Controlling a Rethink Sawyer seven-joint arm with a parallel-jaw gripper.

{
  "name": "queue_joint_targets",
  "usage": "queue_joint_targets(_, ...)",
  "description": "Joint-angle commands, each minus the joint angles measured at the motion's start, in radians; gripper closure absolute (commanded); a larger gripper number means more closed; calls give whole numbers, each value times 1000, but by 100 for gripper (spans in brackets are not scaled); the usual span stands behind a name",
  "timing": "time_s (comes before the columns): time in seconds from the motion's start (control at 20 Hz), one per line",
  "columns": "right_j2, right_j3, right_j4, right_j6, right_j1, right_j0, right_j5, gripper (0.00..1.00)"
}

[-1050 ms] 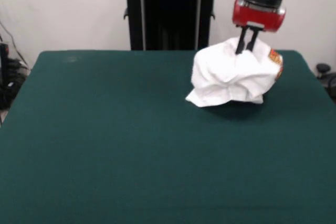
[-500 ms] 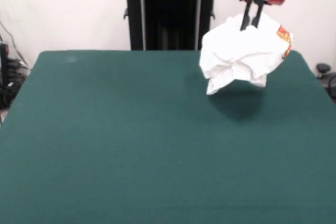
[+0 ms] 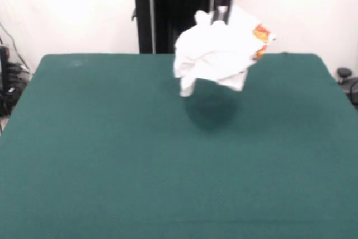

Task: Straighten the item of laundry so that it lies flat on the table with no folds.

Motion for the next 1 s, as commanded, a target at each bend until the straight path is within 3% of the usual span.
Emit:
queue_joint_targets(0.05, 72, 67, -126, 70, 25, -101, -99, 100)
queue_joint_targets(0.2, 124, 70, -189, 70, 43, -188, -162, 100)
queue_joint_targets(0.5, 162, 63, -276, 96, 40, -273, -190, 100)
queue_joint_targets(0.8, 172, -27, -376, 52, 46, -301, -195, 100)
queue_joint_targets(1.0, 172, -78, -372, 66, 29, -302, -108, 100)
